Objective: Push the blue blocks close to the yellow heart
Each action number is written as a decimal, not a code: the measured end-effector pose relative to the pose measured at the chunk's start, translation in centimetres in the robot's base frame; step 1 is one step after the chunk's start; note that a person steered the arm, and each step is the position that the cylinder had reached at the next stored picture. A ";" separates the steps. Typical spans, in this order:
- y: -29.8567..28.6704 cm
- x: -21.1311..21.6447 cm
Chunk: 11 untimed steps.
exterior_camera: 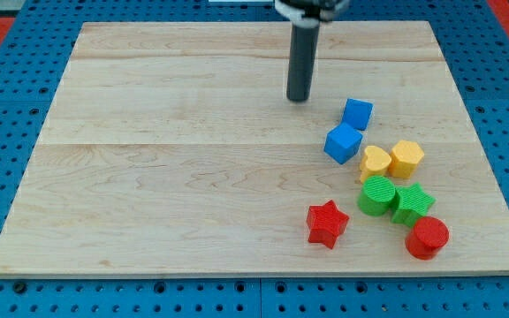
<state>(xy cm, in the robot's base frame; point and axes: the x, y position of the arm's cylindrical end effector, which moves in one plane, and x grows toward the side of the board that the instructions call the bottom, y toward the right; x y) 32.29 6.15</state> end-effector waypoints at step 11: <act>8.8 8.5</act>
